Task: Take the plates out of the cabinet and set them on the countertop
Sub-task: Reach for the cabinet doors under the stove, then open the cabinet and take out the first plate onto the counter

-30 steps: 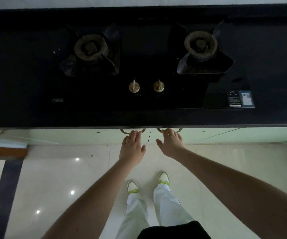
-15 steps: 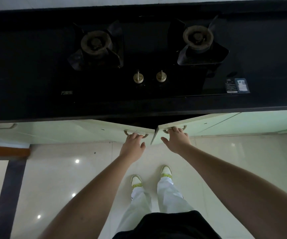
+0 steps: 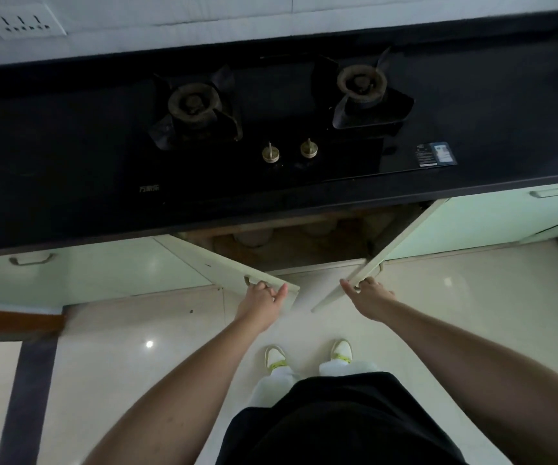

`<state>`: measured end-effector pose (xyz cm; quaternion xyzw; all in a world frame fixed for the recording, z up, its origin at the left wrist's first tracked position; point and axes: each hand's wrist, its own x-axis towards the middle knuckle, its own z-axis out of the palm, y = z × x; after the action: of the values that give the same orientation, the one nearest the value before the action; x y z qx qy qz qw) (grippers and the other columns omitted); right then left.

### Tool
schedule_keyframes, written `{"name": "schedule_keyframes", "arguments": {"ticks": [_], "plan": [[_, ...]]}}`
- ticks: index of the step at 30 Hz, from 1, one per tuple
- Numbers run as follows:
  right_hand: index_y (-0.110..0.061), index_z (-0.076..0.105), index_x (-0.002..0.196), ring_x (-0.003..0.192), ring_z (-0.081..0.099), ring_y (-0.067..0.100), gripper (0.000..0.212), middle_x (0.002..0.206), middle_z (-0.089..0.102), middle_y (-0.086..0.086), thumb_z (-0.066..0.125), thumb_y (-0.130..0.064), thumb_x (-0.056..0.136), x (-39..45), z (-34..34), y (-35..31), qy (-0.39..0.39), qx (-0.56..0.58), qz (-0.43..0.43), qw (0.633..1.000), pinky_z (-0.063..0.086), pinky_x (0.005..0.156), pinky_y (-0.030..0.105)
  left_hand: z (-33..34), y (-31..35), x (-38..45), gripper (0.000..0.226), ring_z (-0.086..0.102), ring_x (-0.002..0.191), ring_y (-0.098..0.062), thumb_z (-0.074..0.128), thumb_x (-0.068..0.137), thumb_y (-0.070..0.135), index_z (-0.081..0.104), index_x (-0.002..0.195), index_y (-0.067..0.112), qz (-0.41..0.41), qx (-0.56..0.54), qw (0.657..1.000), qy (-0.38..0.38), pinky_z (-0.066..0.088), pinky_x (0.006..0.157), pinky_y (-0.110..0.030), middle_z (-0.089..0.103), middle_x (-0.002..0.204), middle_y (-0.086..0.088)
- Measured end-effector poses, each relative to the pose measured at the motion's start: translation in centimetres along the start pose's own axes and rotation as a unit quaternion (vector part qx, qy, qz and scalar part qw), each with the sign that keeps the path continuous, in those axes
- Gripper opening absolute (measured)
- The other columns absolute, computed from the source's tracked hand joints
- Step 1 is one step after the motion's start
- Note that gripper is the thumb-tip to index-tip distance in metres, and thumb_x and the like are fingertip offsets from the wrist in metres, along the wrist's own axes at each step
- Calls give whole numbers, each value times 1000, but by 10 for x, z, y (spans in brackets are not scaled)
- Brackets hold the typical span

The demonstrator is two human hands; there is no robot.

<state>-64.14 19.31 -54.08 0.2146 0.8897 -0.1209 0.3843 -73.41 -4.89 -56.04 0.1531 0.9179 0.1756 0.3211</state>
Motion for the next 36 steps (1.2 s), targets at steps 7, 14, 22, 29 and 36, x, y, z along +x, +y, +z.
{"name": "schedule_keyframes", "arguments": {"ticks": [7,14,22,29,36], "plan": [[-32,25,150,137,31,30,50,146,35,13,19,-45,102,-22,20,33,3,11,25,1000,32,106,47,10,-24,-33,71,48,113,-24,30,98,62,75,96,8,-59,-28,998,1,43,94,-34,55,122,-13],[-13,49,134,132,39,26,60,140,44,10,27,-56,97,-36,39,70,55,132,40,989,29,106,37,25,-34,-69,70,55,109,-22,45,91,67,68,116,5,-110,-73,991,34,45,91,-30,53,128,-9],[-14,5,154,149,5,29,81,162,4,12,55,-24,91,-74,70,123,254,152,-14,955,9,118,38,47,1,-96,75,11,149,-27,49,91,35,25,150,-5,-268,-16,951,150,13,120,-47,14,162,-16],[-10,10,154,149,-4,21,64,163,6,6,34,-18,95,-72,81,178,164,-140,-77,973,-11,118,33,64,-21,-113,54,3,151,-24,38,97,18,33,151,11,-103,252,954,127,8,121,-38,20,163,-5],[-10,18,150,148,6,25,63,159,19,12,39,-31,95,-79,63,208,115,-127,34,985,0,120,36,67,-32,-119,43,9,151,-24,40,96,29,60,130,10,-48,328,939,89,10,120,-41,37,155,-8]]}}
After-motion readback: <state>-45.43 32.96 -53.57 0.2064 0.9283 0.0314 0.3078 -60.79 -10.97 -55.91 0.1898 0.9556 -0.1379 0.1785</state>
